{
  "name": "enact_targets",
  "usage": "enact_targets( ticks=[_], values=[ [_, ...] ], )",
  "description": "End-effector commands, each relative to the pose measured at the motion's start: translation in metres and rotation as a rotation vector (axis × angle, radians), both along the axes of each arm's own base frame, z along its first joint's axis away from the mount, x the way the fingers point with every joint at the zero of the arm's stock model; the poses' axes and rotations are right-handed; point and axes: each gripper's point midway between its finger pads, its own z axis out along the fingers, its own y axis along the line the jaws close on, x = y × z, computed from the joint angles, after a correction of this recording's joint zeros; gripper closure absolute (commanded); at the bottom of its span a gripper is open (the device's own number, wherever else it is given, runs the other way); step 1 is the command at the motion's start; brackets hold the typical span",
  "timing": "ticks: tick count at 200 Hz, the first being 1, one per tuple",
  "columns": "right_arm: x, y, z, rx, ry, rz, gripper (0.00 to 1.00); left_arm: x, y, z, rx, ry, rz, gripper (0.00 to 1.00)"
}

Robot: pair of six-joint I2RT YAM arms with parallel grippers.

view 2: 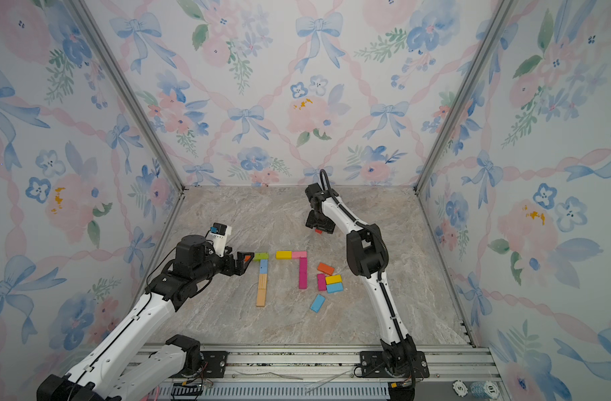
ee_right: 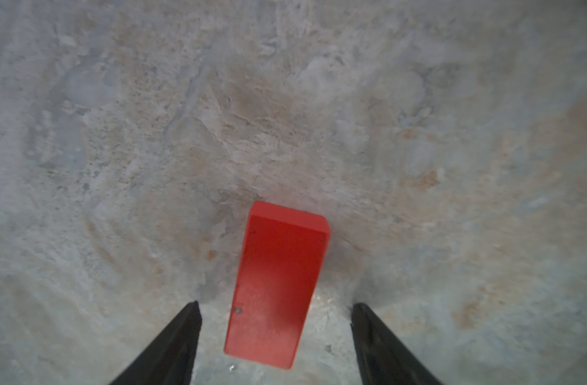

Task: Assemble the number 7 with building blocks
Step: Pick up the building block from the center of the board.

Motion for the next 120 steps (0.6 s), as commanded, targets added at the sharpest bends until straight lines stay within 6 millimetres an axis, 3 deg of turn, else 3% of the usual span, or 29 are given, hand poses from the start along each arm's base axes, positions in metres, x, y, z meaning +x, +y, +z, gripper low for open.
enact_targets(
  ticks=[1,54,120],
  values=[
    [-0.003,-0.004,-0.008,-0.037,0.021,-0.013,0.3,-0.003,-0.001,-0.006,0.008,0.014,-0.02,0.02],
    [-0.001,-0.013,-0.018,-0.046,0.043,-0.011,0.49,-0.002,0.0,-0.007,0.01,0.017,-0.018,0.02],
    [-0.003,-0.039,0.009,-0.032,0.006,-0.005,0.81,-0.002,0.001,-0.011,0.011,0.028,-0.018,0.02]
  ],
)
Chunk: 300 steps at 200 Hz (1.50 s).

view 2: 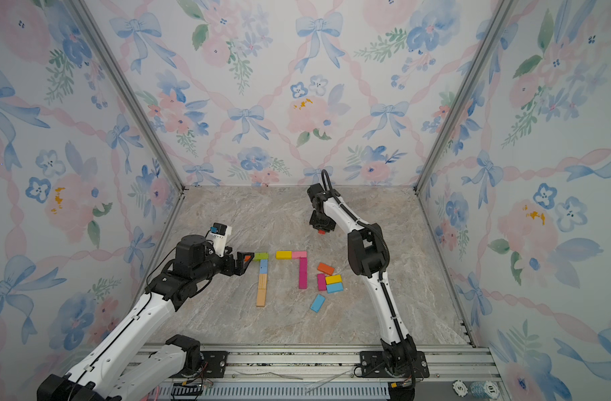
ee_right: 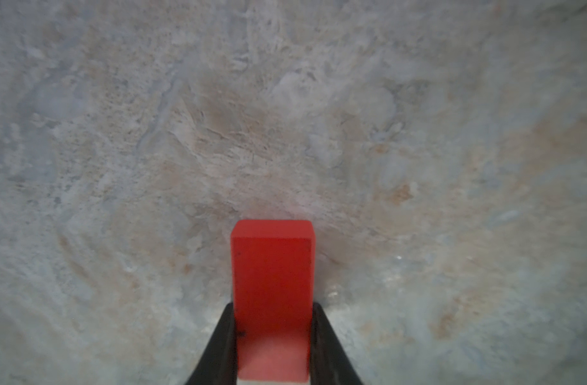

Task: Assemble the number 7 with building blocks
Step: Pick up the building block from the center of the board, then assemble the building block at the center of the board.

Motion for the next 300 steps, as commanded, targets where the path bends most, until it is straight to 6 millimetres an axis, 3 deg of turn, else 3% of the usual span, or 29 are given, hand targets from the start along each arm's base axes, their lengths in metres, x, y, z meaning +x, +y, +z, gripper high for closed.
enact_targets(
  ticks=[1,35,60,81,112,150,179,216,247,300],
  values=[
    [-0.005,-0.021,0.011,-0.009,0.006,-0.004,0.81,-0.001,0.001,-0.009,0.011,0.022,-0.011,0.02],
    [-0.014,-0.036,0.04,0.007,-0.024,0.023,0.81,-0.001,0.002,-0.01,0.014,0.024,-0.008,0.02],
    [-0.027,-0.052,0.084,0.014,-0.075,0.046,0.81,0.0,0.004,-0.012,0.01,0.026,0.004,0.02],
    [-0.043,-0.069,0.134,0.015,-0.137,0.066,0.81,0.0,0.002,-0.015,-0.007,0.041,0.001,0.02],
    [-0.078,-0.082,0.2,0.031,-0.211,0.111,0.8,-0.001,0.0,-0.019,-0.019,0.061,-0.001,0.02],
    [-0.133,-0.074,0.235,0.087,-0.262,0.168,0.8,-0.004,-0.008,-0.015,-0.104,0.096,-0.001,0.02],
    [-0.174,-0.056,0.231,0.125,-0.255,0.216,0.8,-0.01,-0.011,-0.008,-0.14,0.084,-0.011,0.02],
    [-0.209,-0.037,0.213,0.169,-0.231,0.24,0.81,-0.016,-0.012,0.002,-0.135,0.006,-0.054,0.02],
    [-0.229,-0.028,0.199,0.189,-0.208,0.253,0.8,-0.02,-0.021,0.01,-0.177,-0.039,-0.112,0.02],
    [-0.253,-0.017,0.181,0.231,-0.172,0.24,0.81,-0.023,-0.026,0.006,-0.203,-0.039,-0.139,0.02]
  ],
)
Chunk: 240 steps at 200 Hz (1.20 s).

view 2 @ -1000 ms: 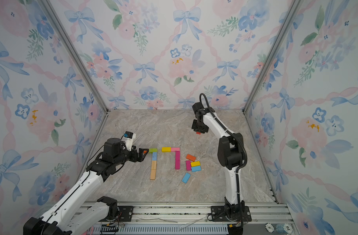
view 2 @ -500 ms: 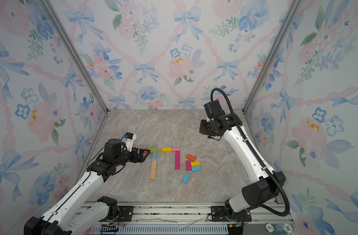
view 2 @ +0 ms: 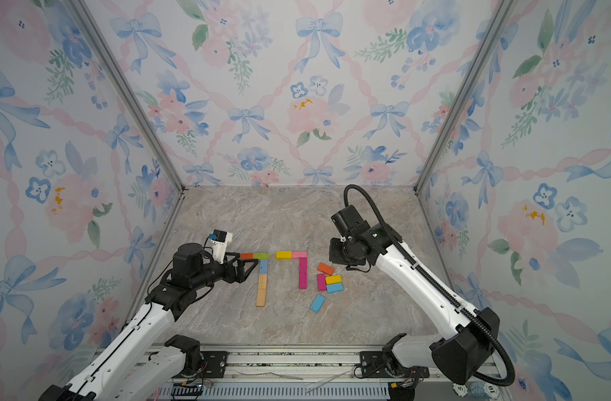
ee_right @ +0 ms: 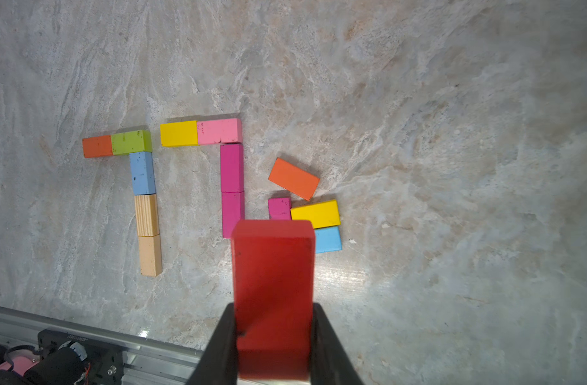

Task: Assemble the number 7 with building blocks
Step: Assemble the building block at the center of the board.

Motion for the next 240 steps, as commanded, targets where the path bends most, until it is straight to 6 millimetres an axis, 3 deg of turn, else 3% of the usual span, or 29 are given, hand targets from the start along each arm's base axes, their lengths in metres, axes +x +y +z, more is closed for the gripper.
enact_targets(
  ticks=[1,143,240],
  values=[
    [-0.009,0.007,-0.001,0.041,0.006,-0.016,0.81,-0.001,-0.004,0.005,-0.024,-0.03,-0.024,0.02],
    [-0.034,0.035,-0.05,0.051,0.097,-0.003,0.81,-0.008,-0.015,-0.01,0.002,-0.044,-0.063,0.02],
    [-0.06,0.067,-0.084,0.069,0.156,0.025,0.81,-0.032,-0.03,0.002,0.049,-0.238,-0.126,0.02]
  ],
)
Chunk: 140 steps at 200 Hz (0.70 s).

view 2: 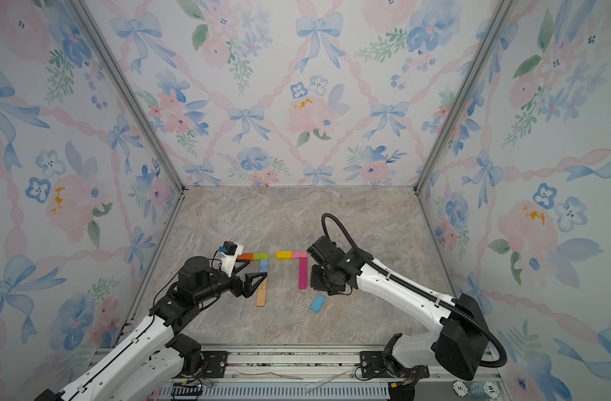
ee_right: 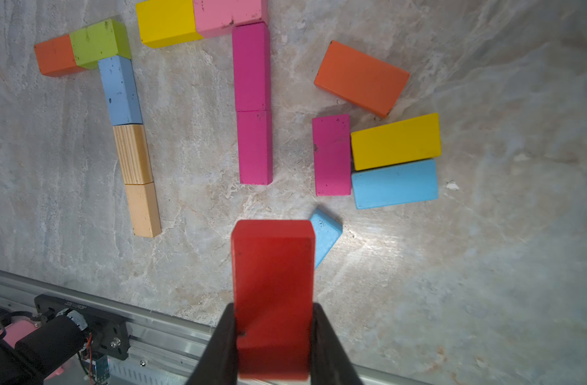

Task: Assemble the number 7 with building blocks
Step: Assemble the building block at the center of the board.

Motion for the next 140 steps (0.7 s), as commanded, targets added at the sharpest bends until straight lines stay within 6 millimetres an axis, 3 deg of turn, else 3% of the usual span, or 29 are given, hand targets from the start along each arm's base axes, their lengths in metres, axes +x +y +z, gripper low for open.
enact_targets(
  ticks=[1,71,140],
  values=[
    [-0.006,0.008,-0.009,0.009,0.015,-0.013,0.81,0.001,0.002,0.004,0.014,-0.074,0.013,0.02],
    [-0.025,0.025,-0.03,0.004,0.039,0.013,0.82,-0.005,-0.004,-0.001,0.029,-0.062,-0.011,0.02],
    [-0.032,0.029,-0.042,0.001,0.05,0.016,0.82,-0.005,-0.003,-0.002,0.041,-0.065,-0.002,0.02]
  ],
)
